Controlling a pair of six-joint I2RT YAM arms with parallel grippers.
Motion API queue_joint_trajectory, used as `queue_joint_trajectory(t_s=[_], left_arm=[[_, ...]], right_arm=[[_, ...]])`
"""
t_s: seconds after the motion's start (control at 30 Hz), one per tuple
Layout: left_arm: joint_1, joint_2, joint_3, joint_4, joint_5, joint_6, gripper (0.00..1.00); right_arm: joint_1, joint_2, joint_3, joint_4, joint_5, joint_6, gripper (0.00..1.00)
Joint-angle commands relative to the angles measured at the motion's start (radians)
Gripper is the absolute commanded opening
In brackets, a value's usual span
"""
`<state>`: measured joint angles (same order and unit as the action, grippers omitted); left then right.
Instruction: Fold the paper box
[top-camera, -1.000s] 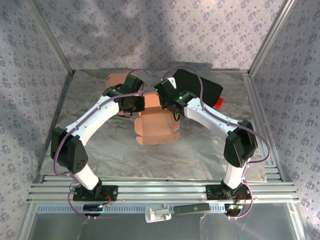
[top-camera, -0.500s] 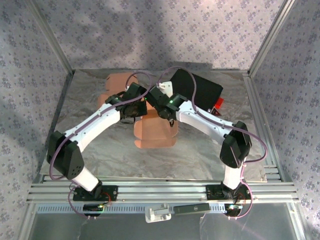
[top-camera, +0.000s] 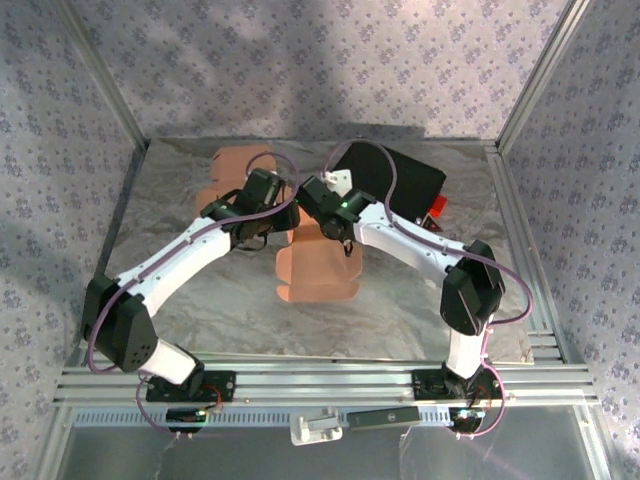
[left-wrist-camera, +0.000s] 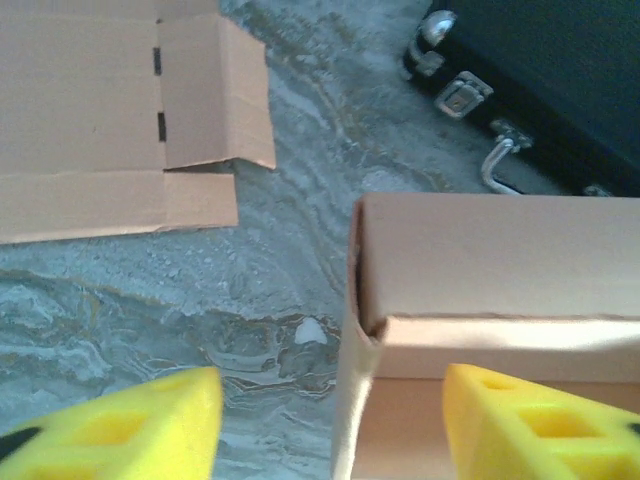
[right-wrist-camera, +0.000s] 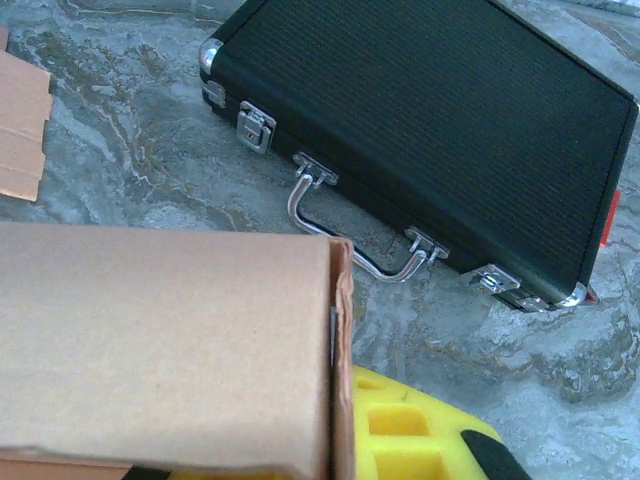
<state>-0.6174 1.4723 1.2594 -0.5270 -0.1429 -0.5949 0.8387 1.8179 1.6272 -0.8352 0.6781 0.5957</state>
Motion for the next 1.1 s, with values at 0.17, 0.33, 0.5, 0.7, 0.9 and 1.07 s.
queue_joint_trajectory(t_s=[0.17,0.33,0.5,0.7,0.9,1.07], left_arm=[[0.018,0.005,0.073,-0.025,0.058,0.102,0.61],[0.021,0.039,0.071,-0.025,0.022,0.124,0.51],[0.021,0.060,0.075,-0.001,0.004,0.147,0.49],[0.022,0.084,0.072,0.002,-0.049,0.162,0.39],[0.021,0.087,0.050,0.026,-0.102,0.156,0.27],[-0.007,0.097,0.052,0.019,-0.182,0.148,0.00]], right_arm=[[-0.021,-0.051,-0.009,-0.003,-0.062,0.053,0.00],[-0.025,-0.058,-0.012,0.000,-0.097,0.053,0.00],[-0.032,-0.071,-0.021,0.006,-0.128,0.056,0.00],[-0.036,-0.080,-0.020,0.010,-0.158,0.054,0.00],[-0.032,-0.081,-0.017,0.015,-0.177,0.057,0.00],[-0.030,-0.075,-0.017,0.012,-0.180,0.070,0.00]])
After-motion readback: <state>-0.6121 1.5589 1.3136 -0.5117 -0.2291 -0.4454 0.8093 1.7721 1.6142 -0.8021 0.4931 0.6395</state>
